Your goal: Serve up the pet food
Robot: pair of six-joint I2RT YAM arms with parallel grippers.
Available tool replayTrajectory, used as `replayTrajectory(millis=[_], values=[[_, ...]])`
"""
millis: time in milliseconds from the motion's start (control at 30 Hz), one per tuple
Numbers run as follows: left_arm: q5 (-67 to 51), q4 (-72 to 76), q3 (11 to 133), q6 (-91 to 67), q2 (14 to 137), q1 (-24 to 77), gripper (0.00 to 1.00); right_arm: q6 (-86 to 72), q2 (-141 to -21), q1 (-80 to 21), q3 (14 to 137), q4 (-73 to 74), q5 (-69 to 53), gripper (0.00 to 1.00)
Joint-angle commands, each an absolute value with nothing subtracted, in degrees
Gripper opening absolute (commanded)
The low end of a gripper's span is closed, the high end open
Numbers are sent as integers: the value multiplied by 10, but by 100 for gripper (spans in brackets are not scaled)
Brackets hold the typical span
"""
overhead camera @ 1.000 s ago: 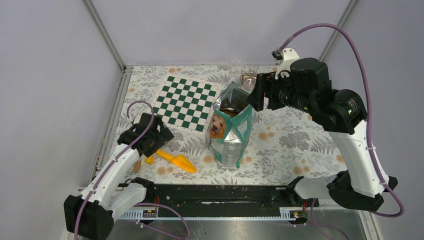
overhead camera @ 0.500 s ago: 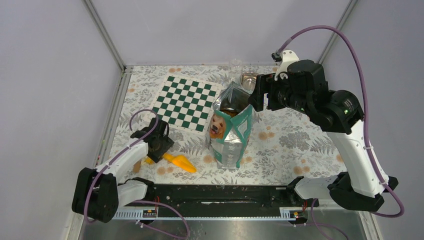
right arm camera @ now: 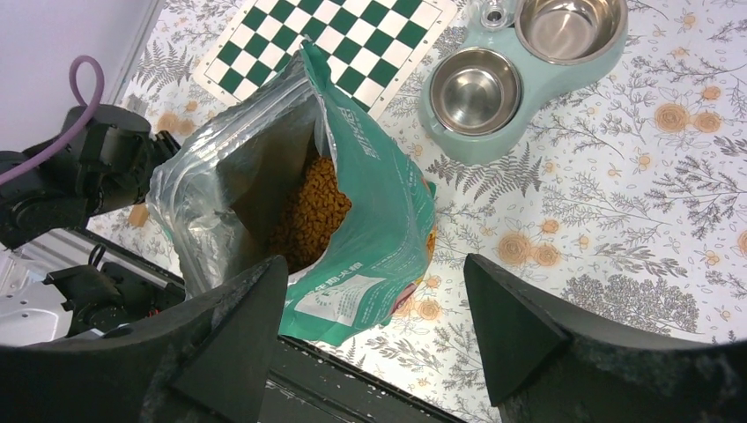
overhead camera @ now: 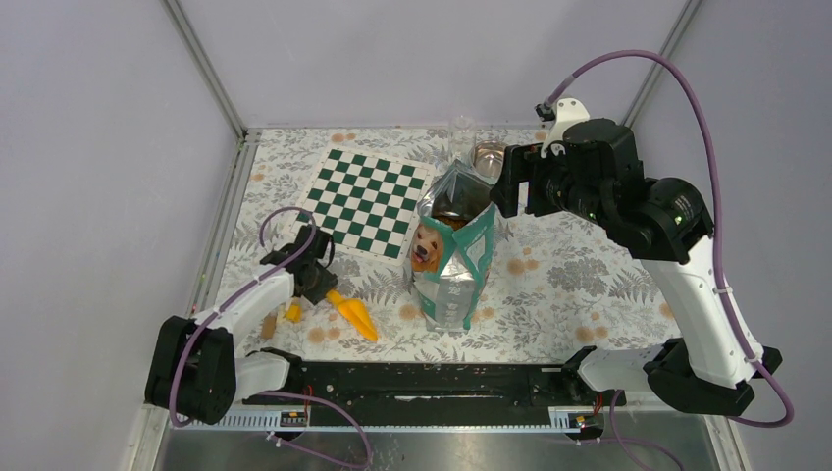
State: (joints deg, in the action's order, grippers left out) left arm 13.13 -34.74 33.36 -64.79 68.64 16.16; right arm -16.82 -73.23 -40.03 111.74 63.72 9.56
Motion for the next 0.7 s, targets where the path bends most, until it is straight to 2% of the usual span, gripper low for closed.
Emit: replayTrajectory(millis=[0,67,100,200,400,567,667], values=[[164,-339,429,-572,658,159,0,-163,-723,-398,1117,619,102,86],[158,-332,482,-529,637,160,0,-157,-714,-398,1104,600,94,98],[150,-326,509,-499,629,162,0,-150,-700,-397,1091,582,90,99],[119,-296,589,-407,610,176,0,-137,-681,-397,1069,538,76,100],[-43,-169,683,-235,572,222,0,-150,-703,-398,1105,496,-16,97],[-207,-107,755,-153,571,267,0,-169,-722,-398,1131,428,-118,96],[-247,-86,777,-120,569,309,0,-192,-742,-399,1143,379,-167,95]])
